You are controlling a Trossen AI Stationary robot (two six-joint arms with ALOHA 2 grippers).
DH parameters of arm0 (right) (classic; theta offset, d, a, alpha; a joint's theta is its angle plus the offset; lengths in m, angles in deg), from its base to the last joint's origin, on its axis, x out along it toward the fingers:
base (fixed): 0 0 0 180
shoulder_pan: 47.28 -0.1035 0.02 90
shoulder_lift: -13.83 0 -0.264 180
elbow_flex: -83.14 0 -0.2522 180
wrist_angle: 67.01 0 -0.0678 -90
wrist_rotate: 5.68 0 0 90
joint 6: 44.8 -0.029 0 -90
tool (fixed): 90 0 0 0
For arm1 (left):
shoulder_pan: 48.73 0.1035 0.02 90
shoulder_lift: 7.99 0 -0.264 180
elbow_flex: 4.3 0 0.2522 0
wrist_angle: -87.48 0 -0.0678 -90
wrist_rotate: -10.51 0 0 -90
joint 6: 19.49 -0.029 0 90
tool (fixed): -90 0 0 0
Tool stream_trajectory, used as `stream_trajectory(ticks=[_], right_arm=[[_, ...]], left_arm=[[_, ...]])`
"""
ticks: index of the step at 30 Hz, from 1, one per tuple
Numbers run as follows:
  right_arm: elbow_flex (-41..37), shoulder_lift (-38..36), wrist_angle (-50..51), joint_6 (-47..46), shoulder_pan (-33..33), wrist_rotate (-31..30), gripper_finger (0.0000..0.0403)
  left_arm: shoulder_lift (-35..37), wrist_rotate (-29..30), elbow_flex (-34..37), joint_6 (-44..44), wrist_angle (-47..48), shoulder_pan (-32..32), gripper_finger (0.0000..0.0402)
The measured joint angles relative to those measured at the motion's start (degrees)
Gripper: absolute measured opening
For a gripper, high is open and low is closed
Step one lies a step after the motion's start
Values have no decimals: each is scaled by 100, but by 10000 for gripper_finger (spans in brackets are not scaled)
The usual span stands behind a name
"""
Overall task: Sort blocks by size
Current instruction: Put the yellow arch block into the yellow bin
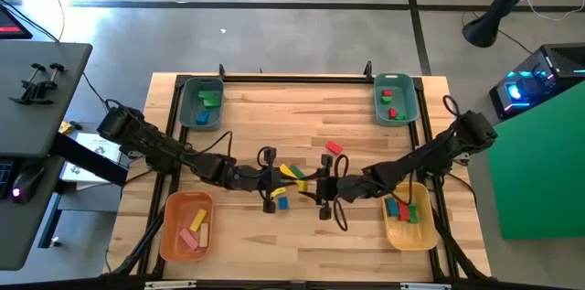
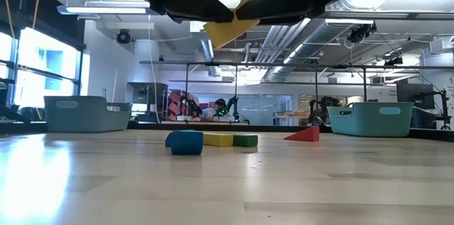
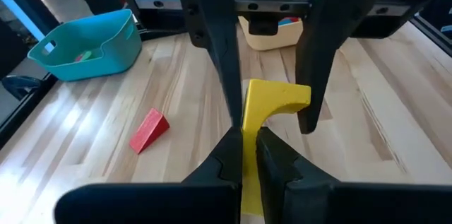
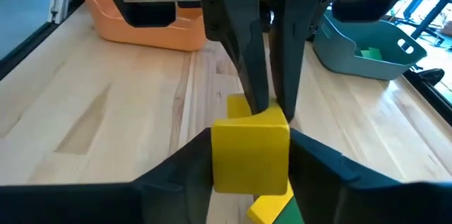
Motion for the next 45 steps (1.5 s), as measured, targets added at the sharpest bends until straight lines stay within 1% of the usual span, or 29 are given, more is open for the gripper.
stream_trajectory(ticks=[3,6,9,12,15,17,20,23,25,27,30,33,36,38,42,45], right_arm=[[9,4,1,5,0,-49,133],[9,-69,89,3,-16,-85,130],[16,-184,282,-16,-91,-267,130],[9,-433,1008,-298,-282,-787,130],[9,-826,1955,-1048,-588,-1182,130],[9,-1171,2607,-1612,-925,-1416,130],[152,-1638,3817,-2647,-1537,-1610,130],[440,-1854,5275,-4012,-2163,-1654,130],[680,-1818,6407,-5131,-2569,-1530,130],[921,-1669,7383,-6220,-2918,-1238,130],[1272,-1363,8579,-7430,-3336,-525,130],[1522,-1041,9464,-8287,-3632,357,130],[1522,-875,9667,-8751,-3837,1165,130],[1449,-787,9632,-8915,-3960,1481,130],[1315,-664,9622,-9019,-4113,1658,130],[1181,-616,9711,-9131,-4116,1650,130]], left_arm=[[0,13,0,79,23,0,3],[0,8,0,225,13,4,8],[2,9,-14,418,-5,18,29],[10,-3,1,697,186,95,67],[-4,-27,2,1027,337,170,108],[4,-22,2,1185,376,228,129],[2,-13,2,1198,438,249,145],[4,-20,2,1201,428,230,148],[4,-29,2,1198,428,200,148],[4,-29,2,1198,426,184,147],[4,-35,2,1194,430,184,147],[4,-33,2,1193,424,187,147],[4,-33,2,1191,424,195,147],[4,-33,2,1187,424,195,147],[4,-31,2,1091,420,195,147],[4,-29,2,1088,417,199,148]])
